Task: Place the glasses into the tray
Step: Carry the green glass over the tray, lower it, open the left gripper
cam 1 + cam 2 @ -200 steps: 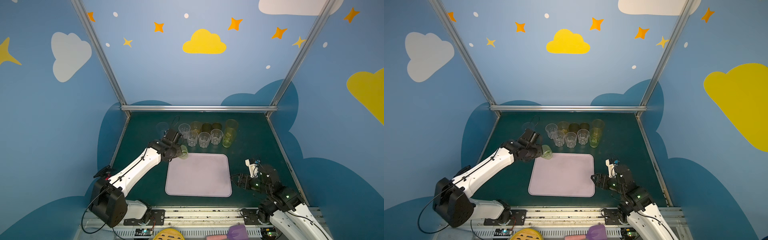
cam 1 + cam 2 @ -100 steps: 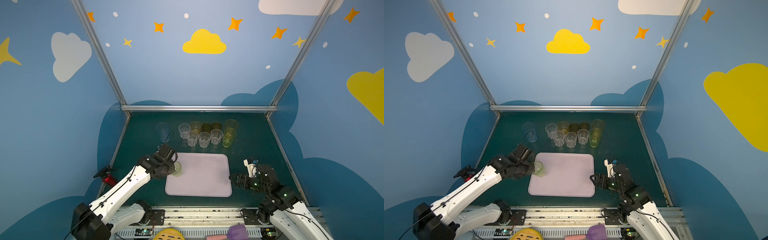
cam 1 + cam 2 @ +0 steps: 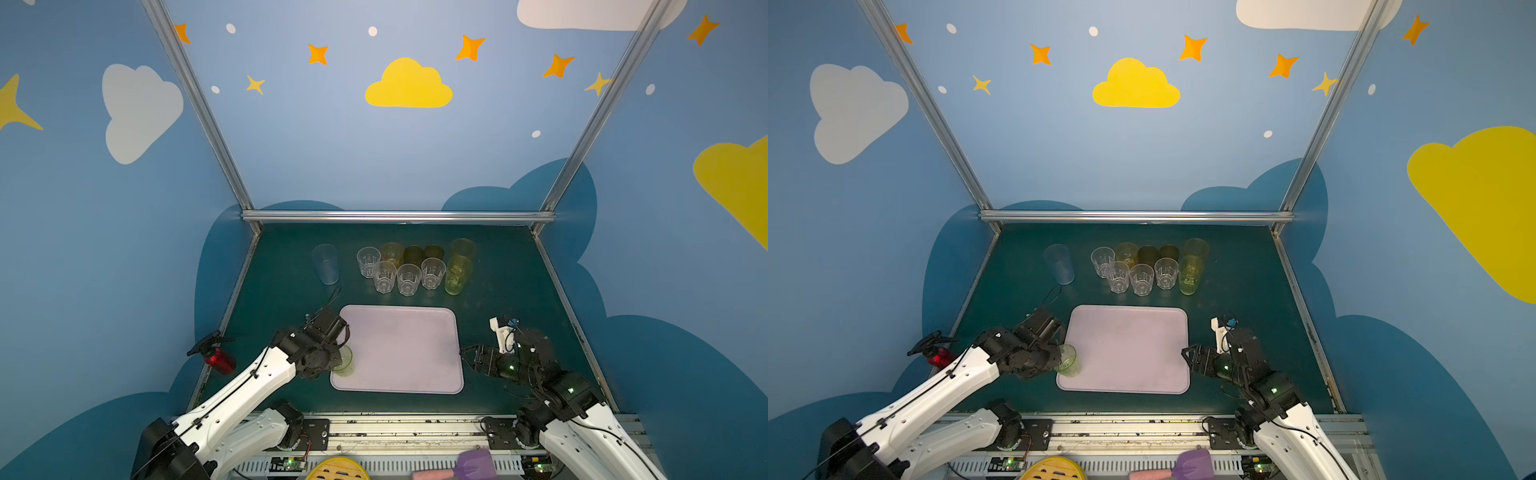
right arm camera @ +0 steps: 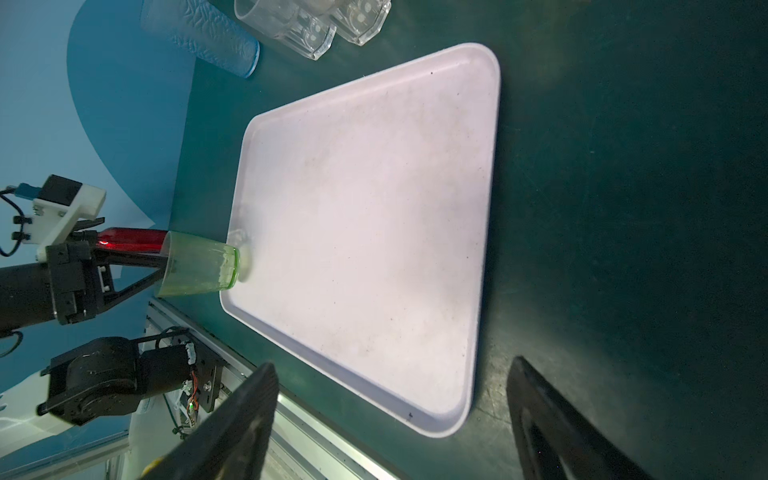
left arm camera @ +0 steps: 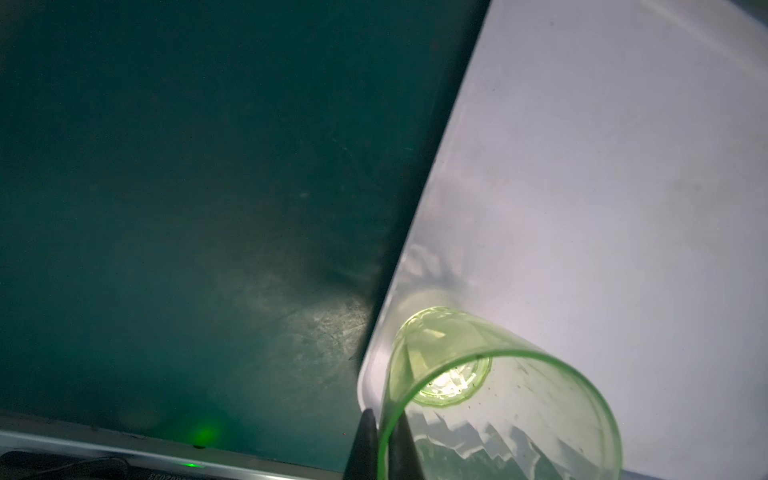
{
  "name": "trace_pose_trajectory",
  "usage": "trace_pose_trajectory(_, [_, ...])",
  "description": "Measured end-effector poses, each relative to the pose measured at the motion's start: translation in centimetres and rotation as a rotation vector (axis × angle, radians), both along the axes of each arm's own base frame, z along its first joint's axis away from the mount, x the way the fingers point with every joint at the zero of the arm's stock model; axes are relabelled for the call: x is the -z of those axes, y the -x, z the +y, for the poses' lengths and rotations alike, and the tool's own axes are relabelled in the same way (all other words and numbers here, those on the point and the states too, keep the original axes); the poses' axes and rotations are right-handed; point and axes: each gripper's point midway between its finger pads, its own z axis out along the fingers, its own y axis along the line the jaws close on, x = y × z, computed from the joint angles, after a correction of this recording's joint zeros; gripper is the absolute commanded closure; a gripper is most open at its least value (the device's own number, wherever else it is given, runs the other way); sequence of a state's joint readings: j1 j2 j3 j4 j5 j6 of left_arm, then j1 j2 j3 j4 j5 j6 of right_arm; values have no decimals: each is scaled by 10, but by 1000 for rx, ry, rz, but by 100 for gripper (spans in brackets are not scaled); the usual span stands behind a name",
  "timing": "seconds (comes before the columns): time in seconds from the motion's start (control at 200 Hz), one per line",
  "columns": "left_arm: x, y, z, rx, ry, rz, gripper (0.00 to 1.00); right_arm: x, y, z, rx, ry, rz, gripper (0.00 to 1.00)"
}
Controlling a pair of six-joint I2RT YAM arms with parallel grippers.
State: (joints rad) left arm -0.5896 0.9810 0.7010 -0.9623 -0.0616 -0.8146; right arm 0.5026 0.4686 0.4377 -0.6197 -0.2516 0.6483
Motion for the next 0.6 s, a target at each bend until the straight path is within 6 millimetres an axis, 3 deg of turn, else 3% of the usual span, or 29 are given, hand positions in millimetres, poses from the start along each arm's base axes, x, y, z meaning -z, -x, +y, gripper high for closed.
trace_pose_trajectory(0.13, [5, -2, -1, -6, -3, 7, 95, 1, 0, 0, 1, 1, 4, 15])
trace_pose_trajectory(0.145, [6, -2, -2, -6, -4, 9, 91, 1, 0, 0, 1, 1, 4, 15])
trace_pose_trajectory(0.195, [7, -4, -3, -5, -7, 13, 66, 1, 0, 0, 1, 1, 5, 15])
trace_pose_trajectory(0.3, [8, -5, -5, -4, 3, 13, 56, 1, 0, 0, 3, -1, 11, 15])
trace_pose_trajectory(0.36, [6, -7, -8, 3, 17, 2, 40, 3, 0, 1, 5, 0, 21, 15])
trace_pose_trajectory(0.446, [0, -10, -11, 0, 45, -32, 1, 4, 0, 1, 14, -2, 40, 15])
trace_pose_trajectory(0.601, [-15, -19, -17, 0, 107, -124, 0, 6, -2, 3, 41, -20, 81, 15])
